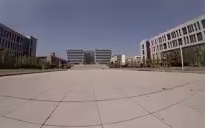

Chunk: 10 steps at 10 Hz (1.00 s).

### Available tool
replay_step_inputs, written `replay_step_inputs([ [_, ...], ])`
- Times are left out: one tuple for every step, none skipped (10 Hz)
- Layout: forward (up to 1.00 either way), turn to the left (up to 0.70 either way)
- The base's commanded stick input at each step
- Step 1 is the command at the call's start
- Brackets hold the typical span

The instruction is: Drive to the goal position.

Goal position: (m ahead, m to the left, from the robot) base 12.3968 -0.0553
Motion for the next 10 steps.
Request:
replay_step_inputs([
  [0.04,0.0],
  [0.04,0.0],
  [0.04,0.0],
  [0.04,0.0],
  [0.04,0.0],
  [0.04,0.0],
  [0.04,0.0],
  [0.04,0.0],
  [0.04,0.0],
  [0.04,0.0],
])
